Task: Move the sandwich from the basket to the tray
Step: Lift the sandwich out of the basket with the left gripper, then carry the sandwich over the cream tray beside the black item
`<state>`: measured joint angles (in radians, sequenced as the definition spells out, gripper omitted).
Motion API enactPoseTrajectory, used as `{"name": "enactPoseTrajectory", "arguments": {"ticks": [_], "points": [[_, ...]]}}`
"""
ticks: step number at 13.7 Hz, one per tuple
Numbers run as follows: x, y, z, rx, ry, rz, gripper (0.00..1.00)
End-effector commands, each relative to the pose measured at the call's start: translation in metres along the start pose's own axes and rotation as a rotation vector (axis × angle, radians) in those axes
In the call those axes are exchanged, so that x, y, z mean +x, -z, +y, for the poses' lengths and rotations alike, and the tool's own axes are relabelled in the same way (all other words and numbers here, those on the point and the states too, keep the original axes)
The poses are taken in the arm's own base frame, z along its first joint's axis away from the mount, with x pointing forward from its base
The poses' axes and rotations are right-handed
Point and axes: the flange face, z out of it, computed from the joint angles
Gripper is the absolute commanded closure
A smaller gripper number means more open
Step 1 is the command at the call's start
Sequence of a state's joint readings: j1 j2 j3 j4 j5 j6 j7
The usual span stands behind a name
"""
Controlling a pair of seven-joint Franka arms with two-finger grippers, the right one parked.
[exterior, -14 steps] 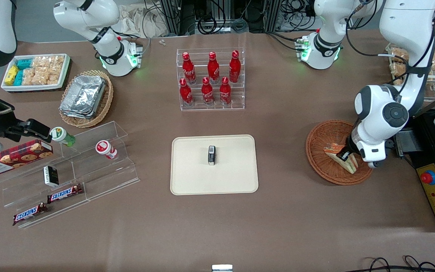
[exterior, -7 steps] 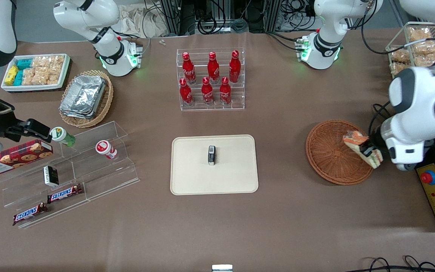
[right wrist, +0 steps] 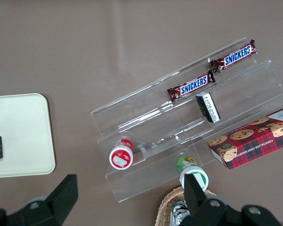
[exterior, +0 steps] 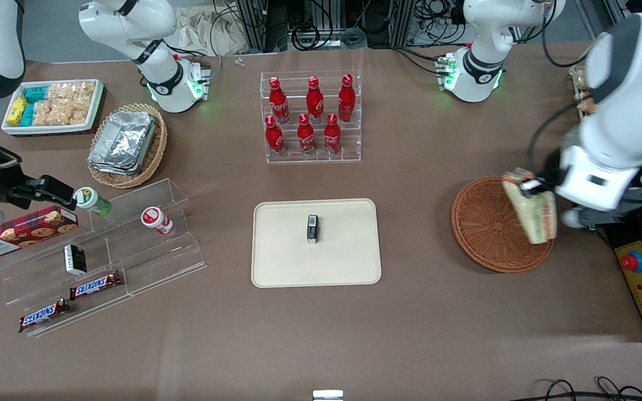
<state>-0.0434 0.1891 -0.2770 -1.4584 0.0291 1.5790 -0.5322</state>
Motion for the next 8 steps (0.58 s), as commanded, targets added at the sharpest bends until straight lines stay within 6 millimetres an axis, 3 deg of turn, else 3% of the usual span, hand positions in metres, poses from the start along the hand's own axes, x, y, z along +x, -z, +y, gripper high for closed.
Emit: {"name": "enactPoseTrajectory", "arguments": {"ticks": [1,3,5,8], "points": [[-0.006,-0.038,0.080,-0.085,-0.137,-0.048,1.00],[-0.009,-0.074,0.128,-0.138,-0.182,-0.033,1.00],[-0.019,-0.129,0.180,-0.158,-0.225,-0.054,1.00],[-0.021,-0.207,0.222,-0.129,-0.191,-0.022,1.00]]}}
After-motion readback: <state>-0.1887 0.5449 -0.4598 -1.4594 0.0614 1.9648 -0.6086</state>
